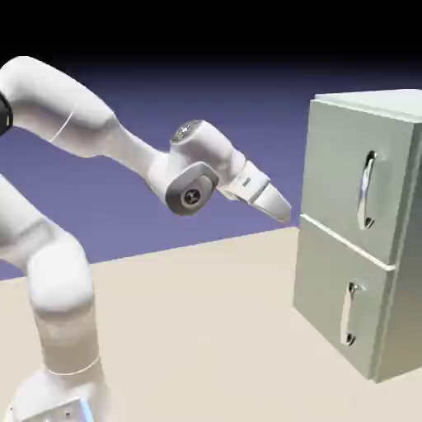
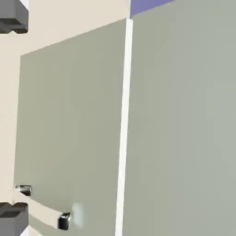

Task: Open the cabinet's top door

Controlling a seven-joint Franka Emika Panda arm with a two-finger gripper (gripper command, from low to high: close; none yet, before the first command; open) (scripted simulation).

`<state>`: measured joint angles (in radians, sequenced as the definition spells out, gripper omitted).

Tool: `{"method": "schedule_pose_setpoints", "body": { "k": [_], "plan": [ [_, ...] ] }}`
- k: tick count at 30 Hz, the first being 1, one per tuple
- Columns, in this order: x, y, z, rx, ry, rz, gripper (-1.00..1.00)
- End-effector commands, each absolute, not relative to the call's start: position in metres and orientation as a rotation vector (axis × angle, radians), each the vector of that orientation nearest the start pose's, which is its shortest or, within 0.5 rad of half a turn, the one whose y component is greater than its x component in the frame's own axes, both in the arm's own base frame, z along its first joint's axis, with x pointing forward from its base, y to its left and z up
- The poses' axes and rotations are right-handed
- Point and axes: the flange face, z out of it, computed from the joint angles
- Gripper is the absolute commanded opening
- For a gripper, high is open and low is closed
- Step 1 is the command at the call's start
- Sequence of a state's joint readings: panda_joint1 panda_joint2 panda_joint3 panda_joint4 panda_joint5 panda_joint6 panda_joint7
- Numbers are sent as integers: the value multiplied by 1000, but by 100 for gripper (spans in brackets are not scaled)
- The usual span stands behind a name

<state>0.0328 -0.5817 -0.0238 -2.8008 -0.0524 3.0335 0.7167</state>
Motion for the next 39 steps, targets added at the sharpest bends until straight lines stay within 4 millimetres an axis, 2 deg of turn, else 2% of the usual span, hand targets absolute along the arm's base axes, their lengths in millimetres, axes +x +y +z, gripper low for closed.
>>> {"method": "schedule_pose_setpoints", "body": {
  "k": [1,11,21,30,39],
  "plan": [
    [389,9,474,-2543,790,-1111,100],
    [380,19,535,-2713,70,-1431,100],
    [366,10,578,-2746,-642,-1741,100],
    [358,-14,596,-2686,-1272,-1981,100],
    [362,-49,594,-2555,-1907,-2149,100]
  ]
}}
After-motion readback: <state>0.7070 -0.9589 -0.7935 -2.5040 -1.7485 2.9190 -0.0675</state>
